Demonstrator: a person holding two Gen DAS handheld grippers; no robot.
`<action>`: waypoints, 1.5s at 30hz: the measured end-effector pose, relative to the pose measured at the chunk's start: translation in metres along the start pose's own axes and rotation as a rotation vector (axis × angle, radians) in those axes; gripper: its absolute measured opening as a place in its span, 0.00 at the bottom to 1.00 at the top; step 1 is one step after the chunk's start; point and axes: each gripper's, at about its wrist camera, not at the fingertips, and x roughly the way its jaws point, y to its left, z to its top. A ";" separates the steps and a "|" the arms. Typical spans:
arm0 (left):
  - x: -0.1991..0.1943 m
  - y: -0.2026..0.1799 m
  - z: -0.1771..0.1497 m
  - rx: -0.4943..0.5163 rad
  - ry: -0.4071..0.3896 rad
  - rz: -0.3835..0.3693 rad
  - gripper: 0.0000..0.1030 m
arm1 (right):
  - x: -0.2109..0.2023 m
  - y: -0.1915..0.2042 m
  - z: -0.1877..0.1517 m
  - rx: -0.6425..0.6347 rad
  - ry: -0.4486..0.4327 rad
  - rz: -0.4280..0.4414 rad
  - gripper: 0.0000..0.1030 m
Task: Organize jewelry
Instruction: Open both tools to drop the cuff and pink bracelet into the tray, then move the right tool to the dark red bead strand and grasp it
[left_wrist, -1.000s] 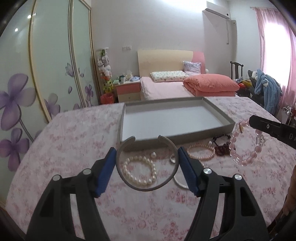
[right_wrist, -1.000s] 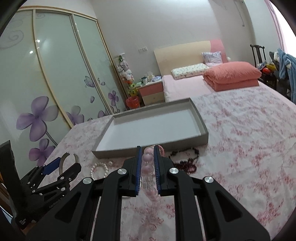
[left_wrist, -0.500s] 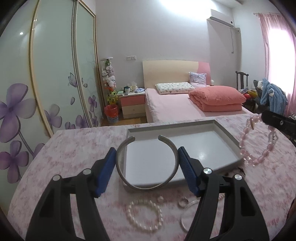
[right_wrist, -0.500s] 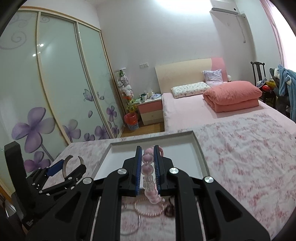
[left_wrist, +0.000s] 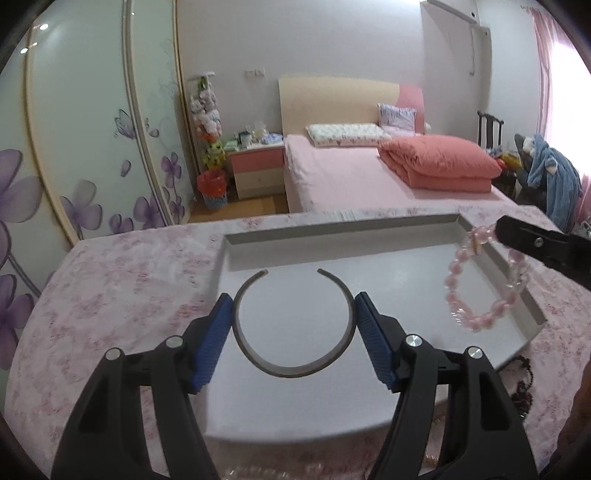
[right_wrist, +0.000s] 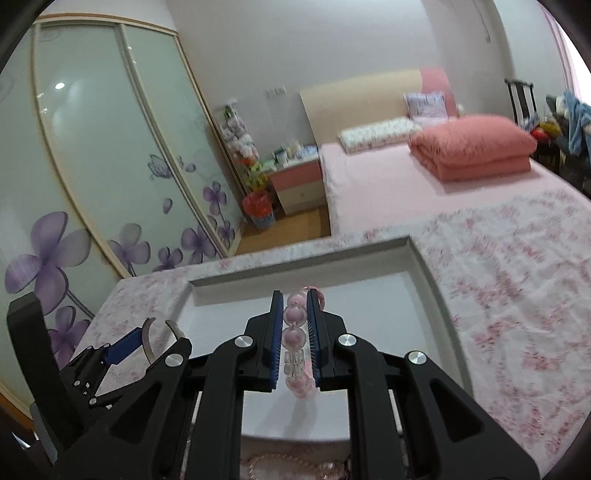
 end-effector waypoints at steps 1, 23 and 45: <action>0.008 -0.002 0.001 0.007 0.012 -0.001 0.64 | 0.008 -0.004 -0.001 0.010 0.022 -0.009 0.13; -0.025 0.030 0.003 -0.042 -0.033 0.067 0.73 | -0.035 -0.021 -0.011 -0.004 -0.006 -0.104 0.42; -0.098 0.085 -0.098 -0.093 0.045 0.034 0.82 | -0.058 -0.038 -0.105 -0.110 0.235 -0.152 0.49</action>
